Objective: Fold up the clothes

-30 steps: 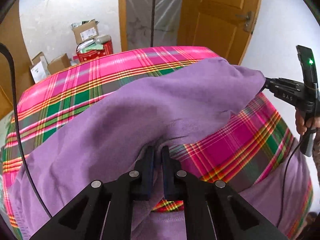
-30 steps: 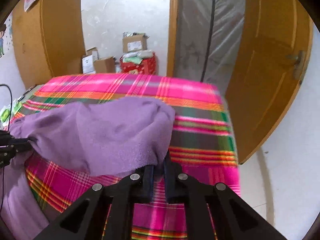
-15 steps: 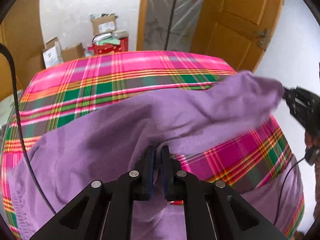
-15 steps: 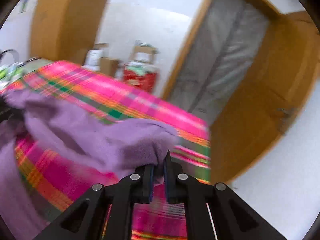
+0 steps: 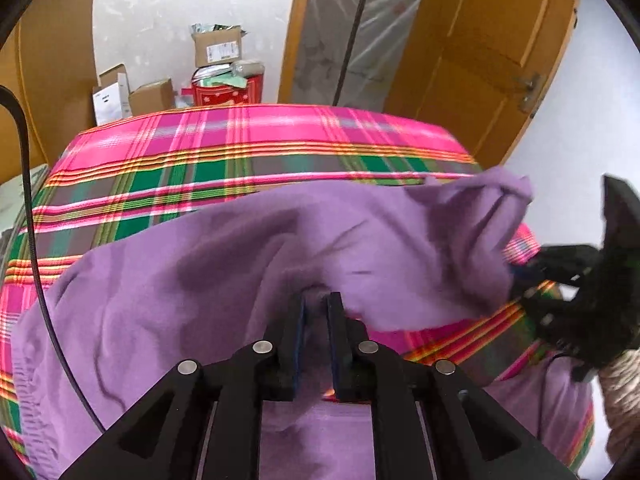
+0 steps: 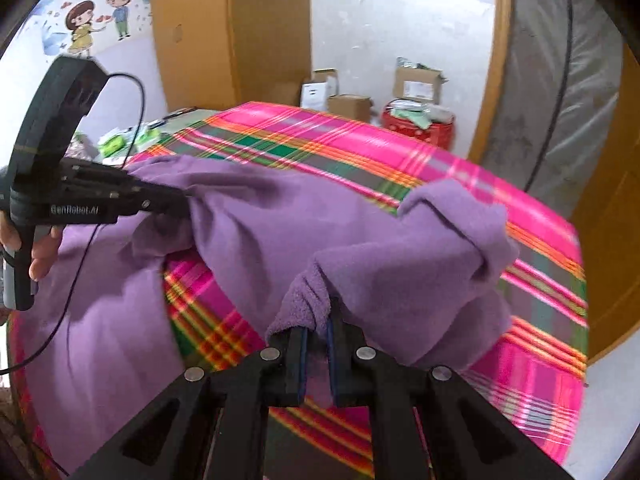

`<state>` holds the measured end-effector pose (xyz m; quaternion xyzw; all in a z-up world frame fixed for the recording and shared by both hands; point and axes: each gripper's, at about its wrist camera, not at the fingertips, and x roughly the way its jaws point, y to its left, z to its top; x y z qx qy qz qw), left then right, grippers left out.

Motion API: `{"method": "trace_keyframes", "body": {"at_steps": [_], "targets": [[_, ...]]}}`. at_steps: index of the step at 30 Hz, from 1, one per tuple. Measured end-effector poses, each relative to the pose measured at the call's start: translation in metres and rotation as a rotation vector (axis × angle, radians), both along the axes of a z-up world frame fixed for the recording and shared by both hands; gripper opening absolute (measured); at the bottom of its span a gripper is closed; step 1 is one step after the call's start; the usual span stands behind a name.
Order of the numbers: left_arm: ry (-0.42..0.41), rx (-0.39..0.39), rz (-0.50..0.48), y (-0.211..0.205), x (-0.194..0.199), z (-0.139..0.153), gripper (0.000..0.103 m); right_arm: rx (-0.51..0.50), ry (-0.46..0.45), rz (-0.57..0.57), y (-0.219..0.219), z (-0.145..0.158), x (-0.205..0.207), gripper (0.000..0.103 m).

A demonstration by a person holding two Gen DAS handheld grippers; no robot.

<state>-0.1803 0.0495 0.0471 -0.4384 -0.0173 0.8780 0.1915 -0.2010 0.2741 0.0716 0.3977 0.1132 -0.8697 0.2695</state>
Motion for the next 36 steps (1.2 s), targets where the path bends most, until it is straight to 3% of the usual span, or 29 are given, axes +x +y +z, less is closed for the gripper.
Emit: {"method": "trace_keyframes", "body": {"at_steps": [11, 17, 23, 29, 32, 36], "targets": [[-0.049, 0.053, -0.070, 0.034, 0.005, -0.005, 0.022, 0.015, -0.051, -0.006, 0.000, -0.003, 0.014, 0.014], [-0.126, 0.134, -0.130, 0.061, 0.004, -0.013, 0.022, -0.033, -0.074, -0.119, 0.017, 0.000, 0.018, 0.031], [-0.181, 0.220, -0.113, 0.076, -0.005, -0.013, 0.032, -0.036, -0.119, -0.106, 0.008, -0.016, 0.018, 0.031], [-0.200, 0.161, -0.085, 0.096, -0.016, -0.022, 0.033, -0.042, -0.090, -0.091, 0.010, -0.012, 0.028, 0.031], [-0.202, 0.130, -0.070, 0.099, -0.019, -0.030, 0.033, -0.061, -0.070, -0.080, 0.018, -0.005, 0.035, 0.039], [-0.223, 0.140, -0.028, 0.088, -0.022, -0.037, 0.033, -0.122, -0.025, -0.096, 0.044, 0.009, 0.045, 0.040]]}}
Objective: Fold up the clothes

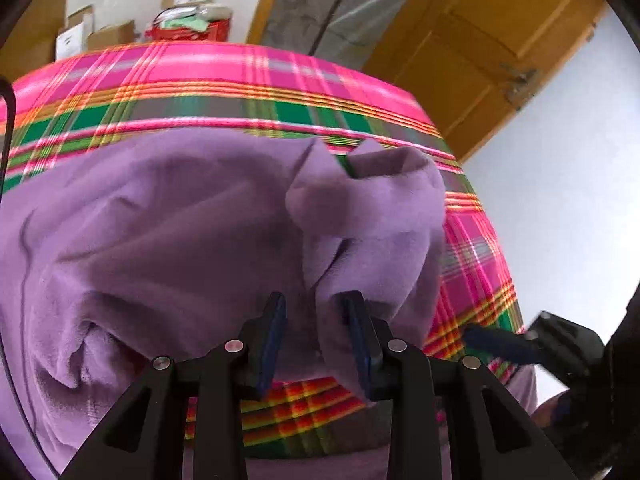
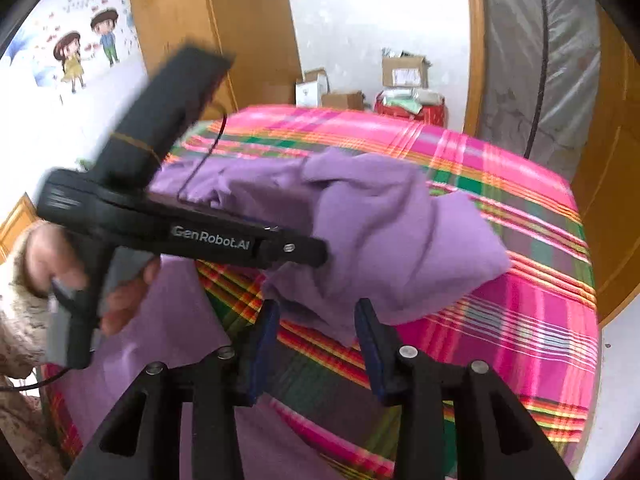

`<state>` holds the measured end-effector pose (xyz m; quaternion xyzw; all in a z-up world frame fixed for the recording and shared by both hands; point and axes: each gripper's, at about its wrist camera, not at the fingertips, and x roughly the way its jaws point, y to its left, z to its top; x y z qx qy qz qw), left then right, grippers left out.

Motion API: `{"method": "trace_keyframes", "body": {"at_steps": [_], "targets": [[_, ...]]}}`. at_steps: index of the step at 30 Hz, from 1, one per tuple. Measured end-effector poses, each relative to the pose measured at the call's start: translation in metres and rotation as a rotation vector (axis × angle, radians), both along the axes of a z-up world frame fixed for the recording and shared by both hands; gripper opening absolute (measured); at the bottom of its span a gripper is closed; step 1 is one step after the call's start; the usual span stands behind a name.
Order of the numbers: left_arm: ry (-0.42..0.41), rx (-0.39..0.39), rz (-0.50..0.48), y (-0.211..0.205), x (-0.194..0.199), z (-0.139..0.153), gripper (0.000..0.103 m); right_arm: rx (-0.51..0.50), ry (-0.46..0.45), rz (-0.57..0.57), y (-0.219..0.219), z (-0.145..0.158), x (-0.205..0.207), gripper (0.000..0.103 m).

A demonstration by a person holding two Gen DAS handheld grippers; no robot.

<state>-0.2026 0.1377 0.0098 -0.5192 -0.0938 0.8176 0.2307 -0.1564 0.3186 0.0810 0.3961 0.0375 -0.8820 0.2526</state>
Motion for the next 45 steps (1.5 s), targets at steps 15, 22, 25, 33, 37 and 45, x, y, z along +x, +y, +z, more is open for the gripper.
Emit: {"method": "trace_keyframes", "body": {"at_steps": [15, 22, 25, 33, 37, 45], "targets": [[0.011, -0.002, 0.020, -0.009, 0.002, -0.002, 0.033, -0.161, -0.158, -0.395, 0.090, -0.040, -0.086, 0.043], [0.070, -0.070, -0.010, -0.010, 0.008, 0.008, 0.033, -0.169, -0.165, -0.426, 0.086, -0.046, -0.105, 0.042], [0.124, -0.113, -0.015, -0.014, 0.013, 0.014, 0.037, -0.138, -0.161, -0.421, 0.079, -0.045, -0.108, 0.025], [0.214, -0.257, -0.046, -0.023, 0.013, 0.016, 0.039, -0.165, -0.127, -0.439, 0.082, -0.036, -0.104, 0.006], [0.254, -0.333, -0.107, -0.022, 0.018, 0.010, 0.039, -0.185, -0.067, -0.495, 0.101, -0.014, -0.090, 0.006], [0.273, -0.382, -0.184, -0.014, 0.017, -0.002, 0.039, -0.162, 0.025, -0.627, 0.149, 0.012, -0.067, 0.006]]}}
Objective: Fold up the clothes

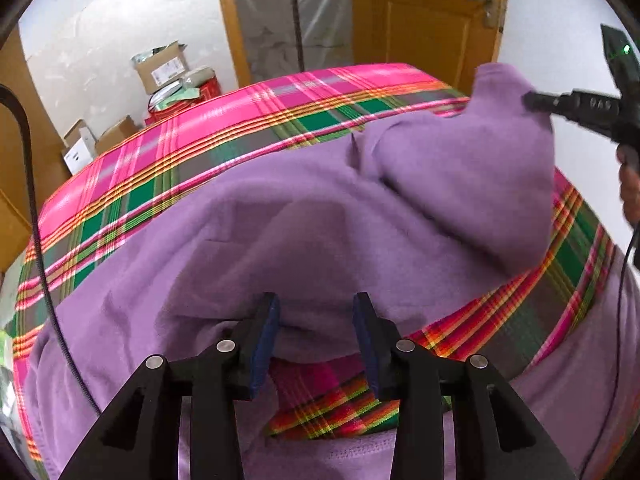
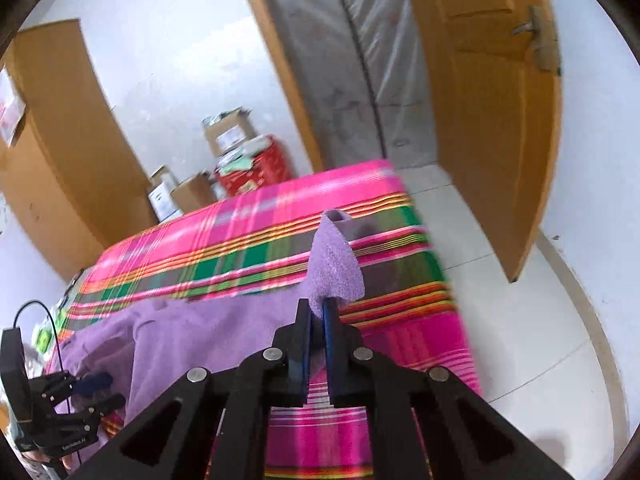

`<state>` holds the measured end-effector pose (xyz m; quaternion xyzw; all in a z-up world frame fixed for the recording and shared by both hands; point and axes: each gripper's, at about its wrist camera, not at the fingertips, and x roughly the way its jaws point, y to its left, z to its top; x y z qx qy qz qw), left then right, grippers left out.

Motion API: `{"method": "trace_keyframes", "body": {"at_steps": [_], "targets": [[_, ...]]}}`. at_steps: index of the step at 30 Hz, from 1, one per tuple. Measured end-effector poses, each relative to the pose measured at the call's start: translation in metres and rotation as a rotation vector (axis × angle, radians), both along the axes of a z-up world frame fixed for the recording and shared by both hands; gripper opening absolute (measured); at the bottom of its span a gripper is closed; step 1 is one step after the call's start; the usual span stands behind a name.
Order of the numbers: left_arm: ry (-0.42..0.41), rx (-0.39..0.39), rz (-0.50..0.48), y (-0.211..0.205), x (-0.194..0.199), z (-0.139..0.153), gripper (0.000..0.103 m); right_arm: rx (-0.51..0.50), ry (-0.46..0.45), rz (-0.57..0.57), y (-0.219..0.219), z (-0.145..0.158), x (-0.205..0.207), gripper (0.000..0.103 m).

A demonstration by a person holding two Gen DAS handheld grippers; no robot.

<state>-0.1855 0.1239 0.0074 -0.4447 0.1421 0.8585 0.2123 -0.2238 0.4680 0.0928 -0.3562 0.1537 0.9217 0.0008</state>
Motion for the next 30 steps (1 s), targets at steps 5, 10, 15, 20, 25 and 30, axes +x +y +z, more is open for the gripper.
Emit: {"method": "trace_keyframes", "body": {"at_steps": [5, 10, 15, 20, 25, 30], "targets": [[0.012, -0.005, -0.063, 0.011, 0.008, 0.001, 0.039, 0.012, 0.006, -0.071, 0.027, 0.000, 0.009, 0.006], [0.040, -0.063, -0.109, 0.024, 0.015, -0.001, 0.039, 0.034, 0.018, -0.121, 0.044, 0.001, 0.016, 0.006], [0.093, -0.149, -0.169, 0.039, 0.026, -0.004, 0.039, 0.026, 0.027, -0.164, 0.063, 0.001, 0.025, 0.006], [0.141, -0.209, -0.213, 0.051, 0.037, -0.004, 0.039, 0.026, 0.024, -0.194, 0.076, -0.003, 0.028, 0.006], [0.155, -0.236, -0.244, 0.058, 0.045, -0.001, 0.039, 0.004, 0.020, -0.219, 0.088, -0.008, 0.030, 0.006], [0.167, -0.248, -0.258, 0.063, 0.047, -0.001, 0.039, -0.013, 0.026, -0.231, 0.098, -0.010, 0.032, 0.006]]}}
